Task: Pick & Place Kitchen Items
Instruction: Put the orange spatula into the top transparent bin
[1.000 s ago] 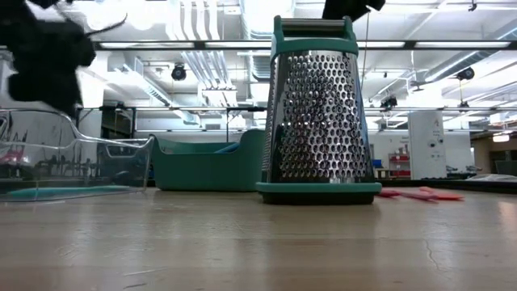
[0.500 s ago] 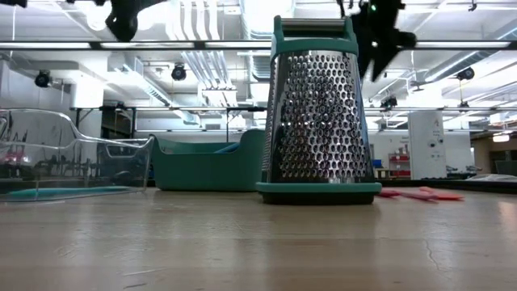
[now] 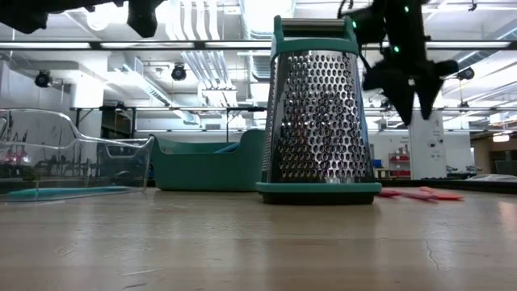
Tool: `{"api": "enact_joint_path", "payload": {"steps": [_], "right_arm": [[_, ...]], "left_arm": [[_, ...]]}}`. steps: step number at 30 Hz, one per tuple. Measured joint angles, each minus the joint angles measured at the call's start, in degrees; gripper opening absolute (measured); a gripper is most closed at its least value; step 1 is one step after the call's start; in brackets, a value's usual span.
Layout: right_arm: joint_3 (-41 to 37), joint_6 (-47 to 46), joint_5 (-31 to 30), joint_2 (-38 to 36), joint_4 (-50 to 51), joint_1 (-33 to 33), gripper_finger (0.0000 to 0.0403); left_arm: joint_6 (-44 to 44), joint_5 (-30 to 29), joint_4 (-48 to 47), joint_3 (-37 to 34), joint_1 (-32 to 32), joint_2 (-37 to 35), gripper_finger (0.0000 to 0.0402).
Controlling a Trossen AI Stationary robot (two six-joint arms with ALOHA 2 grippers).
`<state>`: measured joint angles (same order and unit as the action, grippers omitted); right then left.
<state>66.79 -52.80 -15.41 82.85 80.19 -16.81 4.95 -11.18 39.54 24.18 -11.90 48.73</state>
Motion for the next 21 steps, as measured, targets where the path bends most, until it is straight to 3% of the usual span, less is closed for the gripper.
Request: {"api": "enact_joint_path", "payload": {"steps": [5,12,21], "right_arm": [[-7.21,-3.84,4.63,-0.02,-5.28,-0.10,0.0235],[-13.65,-4.94,13.82,0.17,-16.79,-0.23,0.0224],[-19.76,-10.52,16.95,0.58,-21.62,-0.02,0.0248]], "left_arm": [[-3.60,0.05,9.15,0.86,0.00,4.00,0.0193],[-3.31,4.50,8.59,2.32,0.00,5.47,0.0193],[-3.98,7.38,8.90,2.32,0.00,4.31,0.0193]]}}
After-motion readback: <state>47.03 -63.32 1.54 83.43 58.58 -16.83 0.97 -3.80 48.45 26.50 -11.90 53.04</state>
